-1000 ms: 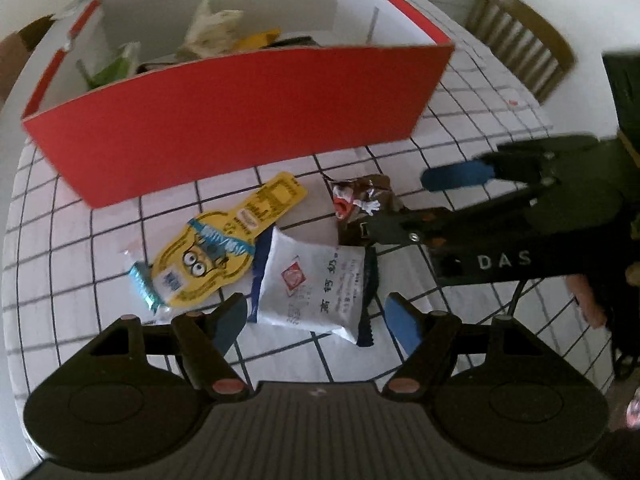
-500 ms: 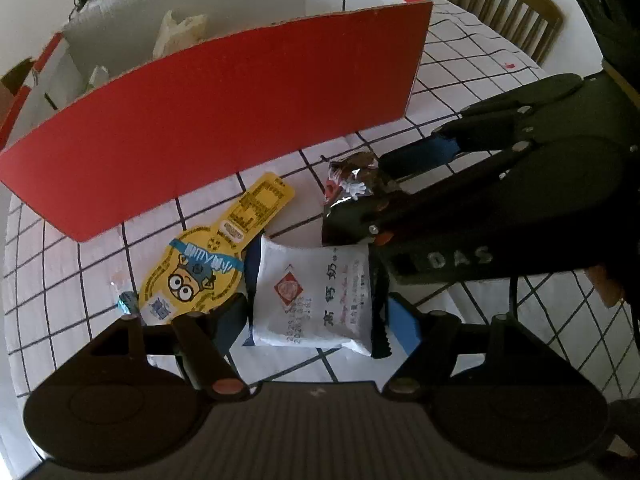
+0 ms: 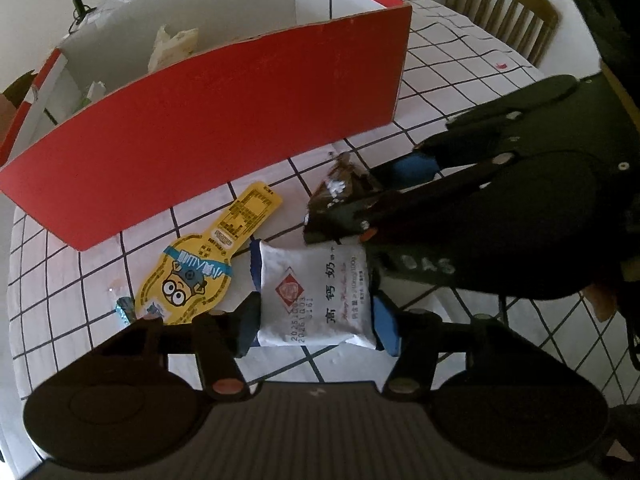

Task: Organize snacks
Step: 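Grasp the white milk-tablet packet with the left gripper while the right grasps the brown M&M's bag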

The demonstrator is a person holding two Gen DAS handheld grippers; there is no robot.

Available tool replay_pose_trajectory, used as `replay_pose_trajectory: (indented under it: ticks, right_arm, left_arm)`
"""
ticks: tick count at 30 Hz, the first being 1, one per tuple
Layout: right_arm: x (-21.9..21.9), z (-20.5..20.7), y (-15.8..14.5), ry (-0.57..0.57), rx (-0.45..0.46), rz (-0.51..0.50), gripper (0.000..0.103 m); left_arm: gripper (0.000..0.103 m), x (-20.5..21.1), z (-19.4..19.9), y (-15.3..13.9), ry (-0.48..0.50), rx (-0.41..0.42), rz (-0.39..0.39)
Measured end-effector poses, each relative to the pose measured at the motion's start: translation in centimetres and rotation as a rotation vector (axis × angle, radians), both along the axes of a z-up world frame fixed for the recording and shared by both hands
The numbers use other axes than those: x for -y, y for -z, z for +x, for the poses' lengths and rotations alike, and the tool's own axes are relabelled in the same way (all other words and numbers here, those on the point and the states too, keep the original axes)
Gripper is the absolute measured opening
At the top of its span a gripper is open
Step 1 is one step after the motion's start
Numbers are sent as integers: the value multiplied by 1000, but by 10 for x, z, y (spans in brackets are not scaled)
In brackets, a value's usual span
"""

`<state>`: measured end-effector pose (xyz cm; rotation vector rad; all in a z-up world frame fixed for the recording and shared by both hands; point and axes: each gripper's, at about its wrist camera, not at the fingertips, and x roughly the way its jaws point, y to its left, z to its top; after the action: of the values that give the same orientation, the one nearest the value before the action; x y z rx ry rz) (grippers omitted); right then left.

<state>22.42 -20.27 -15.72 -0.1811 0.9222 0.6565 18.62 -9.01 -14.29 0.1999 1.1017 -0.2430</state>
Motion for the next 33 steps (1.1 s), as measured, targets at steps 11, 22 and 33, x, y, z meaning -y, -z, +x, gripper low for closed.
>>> replay_pose_trajectory:
  ticks: [11,22,33]
  right_arm:
    - [29,-20,-6,106,-10,14,26]
    - [42,-52,-25,128,13,54,26]
    - [48,-70,-57,122,64,103,26]
  left_arm:
    - [56,-18,-15,-8,-111,-19,-66]
    - [56,-30,-36,-29,-213,13,-125]
    - [56,-31,-47,-65,-283,86,-140]
